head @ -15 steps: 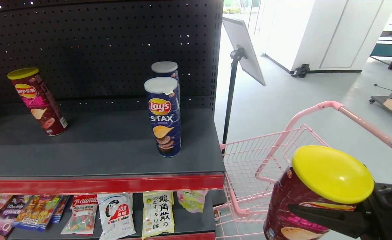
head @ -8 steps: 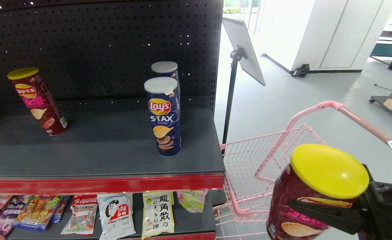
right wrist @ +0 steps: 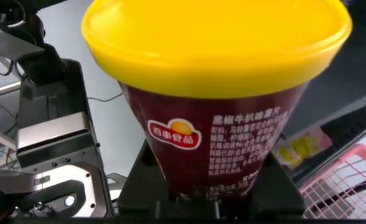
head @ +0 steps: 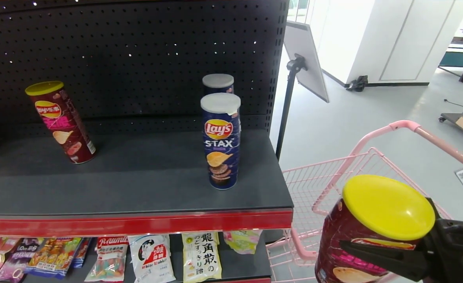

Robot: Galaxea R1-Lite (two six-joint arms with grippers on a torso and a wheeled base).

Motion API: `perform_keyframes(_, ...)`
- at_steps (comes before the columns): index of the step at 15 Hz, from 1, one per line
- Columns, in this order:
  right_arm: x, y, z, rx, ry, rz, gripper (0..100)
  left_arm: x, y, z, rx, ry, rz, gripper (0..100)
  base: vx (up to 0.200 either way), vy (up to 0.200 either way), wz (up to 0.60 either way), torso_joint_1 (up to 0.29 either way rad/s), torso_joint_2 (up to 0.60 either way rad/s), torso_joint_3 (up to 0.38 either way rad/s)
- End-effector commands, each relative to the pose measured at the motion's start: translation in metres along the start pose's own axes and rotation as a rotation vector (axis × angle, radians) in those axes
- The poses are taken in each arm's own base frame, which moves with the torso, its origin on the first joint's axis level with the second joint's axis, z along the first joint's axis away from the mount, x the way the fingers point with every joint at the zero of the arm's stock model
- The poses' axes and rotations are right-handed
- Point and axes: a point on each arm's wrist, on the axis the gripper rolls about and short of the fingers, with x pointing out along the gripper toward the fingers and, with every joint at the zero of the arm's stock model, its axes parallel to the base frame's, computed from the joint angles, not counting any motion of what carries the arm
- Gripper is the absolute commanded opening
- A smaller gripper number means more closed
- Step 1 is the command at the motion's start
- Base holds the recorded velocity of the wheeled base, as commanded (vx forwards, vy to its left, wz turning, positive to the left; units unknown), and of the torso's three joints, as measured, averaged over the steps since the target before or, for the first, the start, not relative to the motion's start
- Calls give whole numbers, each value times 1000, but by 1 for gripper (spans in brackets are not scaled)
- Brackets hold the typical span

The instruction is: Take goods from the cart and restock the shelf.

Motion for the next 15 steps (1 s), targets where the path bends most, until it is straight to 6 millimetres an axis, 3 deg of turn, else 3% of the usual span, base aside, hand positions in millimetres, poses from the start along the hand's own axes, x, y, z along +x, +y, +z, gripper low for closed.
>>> perform_keyframes(1, -1, 1, -1, -1, 0, 4, 0, 0, 0, 0, -1, 2, 1, 100, 0, 200, 0, -2, -2, 7)
perform_keyframes(15, 4, 12, 3, -23, -14, 73, 0, 0, 0, 0, -3, 2, -1, 100, 0, 200, 0, 1, 3, 2)
